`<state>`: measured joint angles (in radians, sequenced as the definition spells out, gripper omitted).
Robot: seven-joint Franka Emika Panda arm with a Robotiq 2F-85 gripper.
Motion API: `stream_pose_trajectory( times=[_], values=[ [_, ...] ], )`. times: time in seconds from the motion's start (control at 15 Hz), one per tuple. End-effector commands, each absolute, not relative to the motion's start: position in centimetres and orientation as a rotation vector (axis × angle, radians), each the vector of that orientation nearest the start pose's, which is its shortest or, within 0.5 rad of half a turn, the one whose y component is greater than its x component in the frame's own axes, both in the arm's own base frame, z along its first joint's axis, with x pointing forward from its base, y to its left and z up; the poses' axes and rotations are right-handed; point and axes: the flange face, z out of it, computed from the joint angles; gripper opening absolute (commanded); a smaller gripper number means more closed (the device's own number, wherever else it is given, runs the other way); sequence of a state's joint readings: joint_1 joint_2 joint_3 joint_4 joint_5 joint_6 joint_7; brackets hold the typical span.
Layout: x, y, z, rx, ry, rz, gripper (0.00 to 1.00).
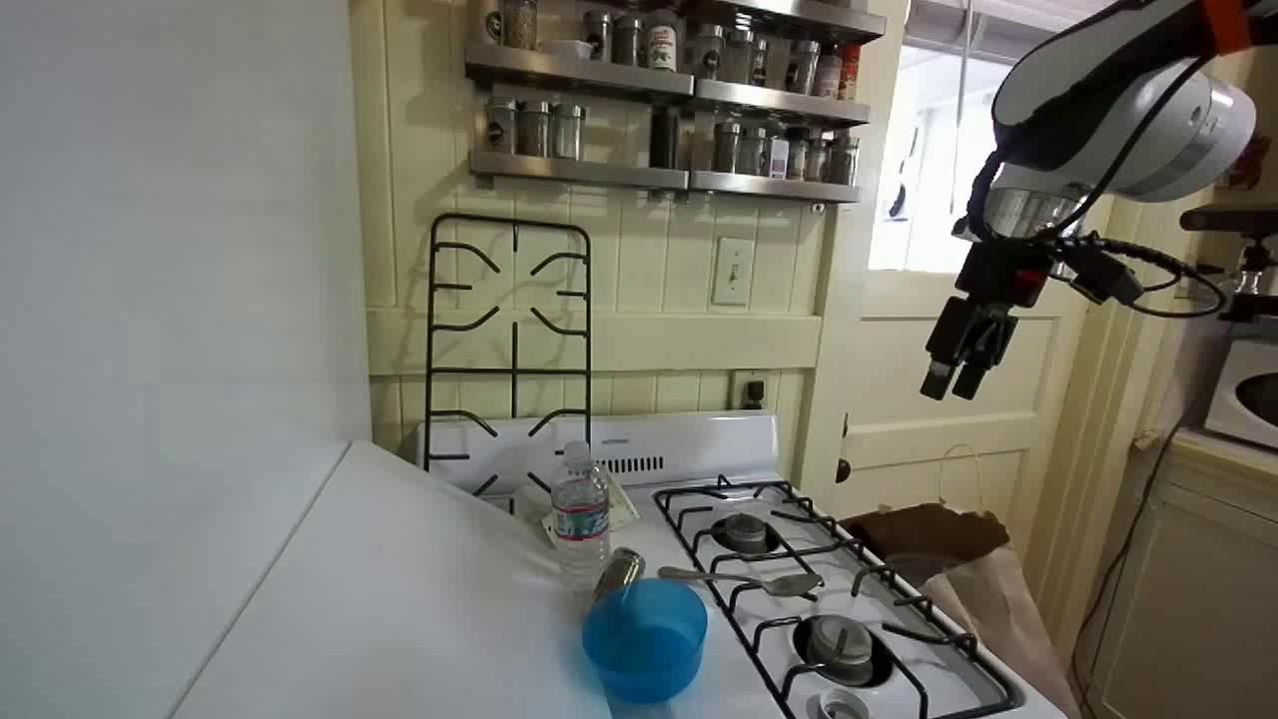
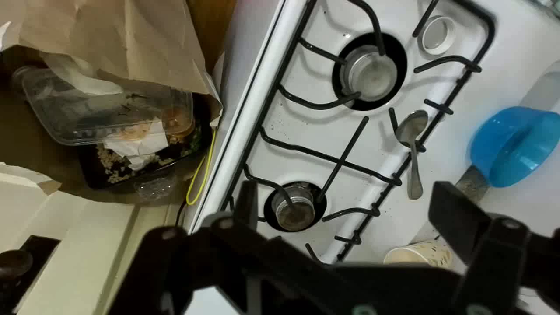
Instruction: Put the spoon in the bowl
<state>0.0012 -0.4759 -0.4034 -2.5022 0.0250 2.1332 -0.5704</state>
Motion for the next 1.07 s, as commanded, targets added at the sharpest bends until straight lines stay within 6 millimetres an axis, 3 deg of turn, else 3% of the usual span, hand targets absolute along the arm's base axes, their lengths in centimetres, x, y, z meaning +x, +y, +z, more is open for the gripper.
stream_pose_trajectory(
  times=[0.0,0.2,0.33,0.73,1.0],
  values=[
    [37.9,-16.4,44.5,-2.971,-0.283,-0.232,1.00],
    [37.9,-16.4,44.5,-2.971,-0.283,-0.232,1.00],
    [39.1,-15.0,43.4,-2.983,-0.292,-0.216,1.00],
    [45.2,-6.6,37.3,-3.107,-0.462,-0.048,1.00],
    [47.4,-0.5,33.1,-3.131,-0.473,0.113,1.00]
  ],
)
